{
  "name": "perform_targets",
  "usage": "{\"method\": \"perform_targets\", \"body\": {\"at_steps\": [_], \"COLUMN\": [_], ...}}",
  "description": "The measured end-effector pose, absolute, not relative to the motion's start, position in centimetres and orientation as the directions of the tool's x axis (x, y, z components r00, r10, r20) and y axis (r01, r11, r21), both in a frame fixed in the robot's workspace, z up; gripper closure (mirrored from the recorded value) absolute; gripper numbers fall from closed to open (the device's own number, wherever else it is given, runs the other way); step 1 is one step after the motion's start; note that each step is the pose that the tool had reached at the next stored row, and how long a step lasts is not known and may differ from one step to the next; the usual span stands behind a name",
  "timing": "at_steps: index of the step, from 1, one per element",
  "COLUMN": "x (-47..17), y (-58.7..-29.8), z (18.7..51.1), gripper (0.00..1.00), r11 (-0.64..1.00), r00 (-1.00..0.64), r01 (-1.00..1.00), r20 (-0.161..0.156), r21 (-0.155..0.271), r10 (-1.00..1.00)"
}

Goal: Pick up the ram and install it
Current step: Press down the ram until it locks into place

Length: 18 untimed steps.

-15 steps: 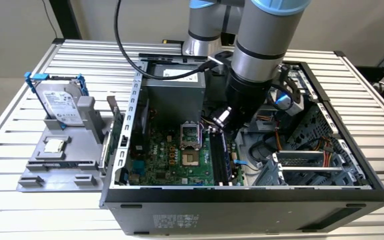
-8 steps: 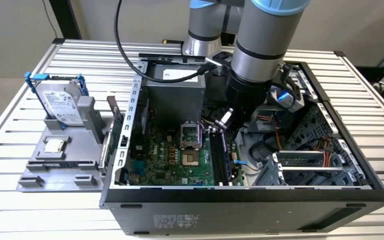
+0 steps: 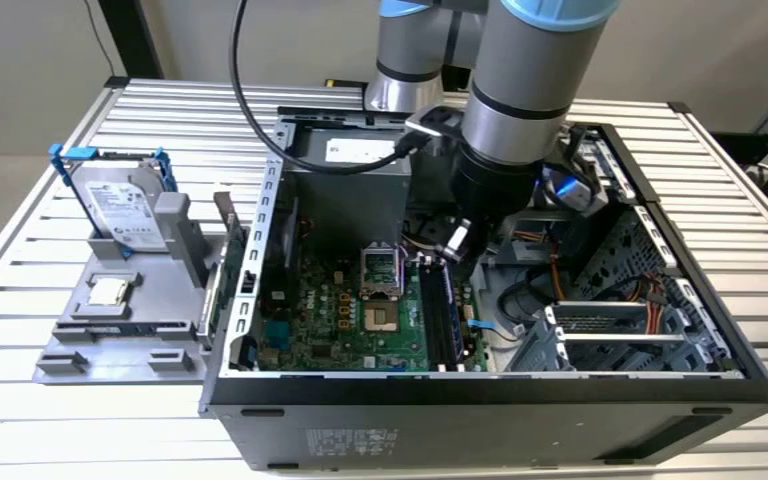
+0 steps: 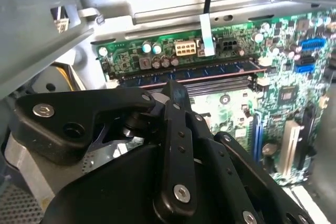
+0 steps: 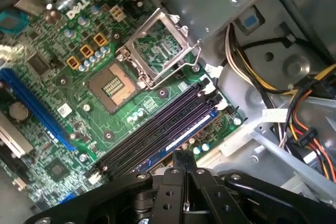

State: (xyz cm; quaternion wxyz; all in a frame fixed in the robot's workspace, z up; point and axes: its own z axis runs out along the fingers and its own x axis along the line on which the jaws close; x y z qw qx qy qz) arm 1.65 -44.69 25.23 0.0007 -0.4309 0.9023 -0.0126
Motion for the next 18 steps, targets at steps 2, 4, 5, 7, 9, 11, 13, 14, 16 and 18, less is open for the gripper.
{"method": "perform_targets", "body": {"at_steps": [2,4,5,7,9,11,13,14,16,18], "x": [1.64,1.61,1.58,1.52,1.46,1.42,1.39,1.38,1.37,1.36], "y": [-44.69,-44.69,-44.69,-44.69,-44.69,-44.69,-44.69,-44.69,-44.69,-44.69], "z": [25.22,25.22,25.22,25.21,25.2,25.2,25.2,25.19,25.18,25.18], "gripper": [1.0,1.0,1.0,1.0,1.0,1.0,1.0,1.0,1.0,1.0], "r11": [0.601,0.575,0.564,0.544,0.522,0.499,0.47,0.455,0.423,0.392], "r00": [-0.602,-0.576,-0.565,-0.544,-0.523,-0.499,-0.47,-0.456,-0.423,-0.392], "r01": [-0.799,-0.818,-0.825,-0.839,-0.852,-0.866,-0.883,-0.89,-0.906,-0.92], "r20": [0.01,0.01,0.01,0.009,0.009,0.009,0.009,0.009,0.009,0.009], "r21": [-0.023,-0.023,-0.024,-0.024,-0.024,-0.024,-0.024,-0.024,-0.024,-0.024], "r10": [-0.799,-0.818,-0.825,-0.839,-0.852,-0.866,-0.883,-0.89,-0.906,-0.92]}}
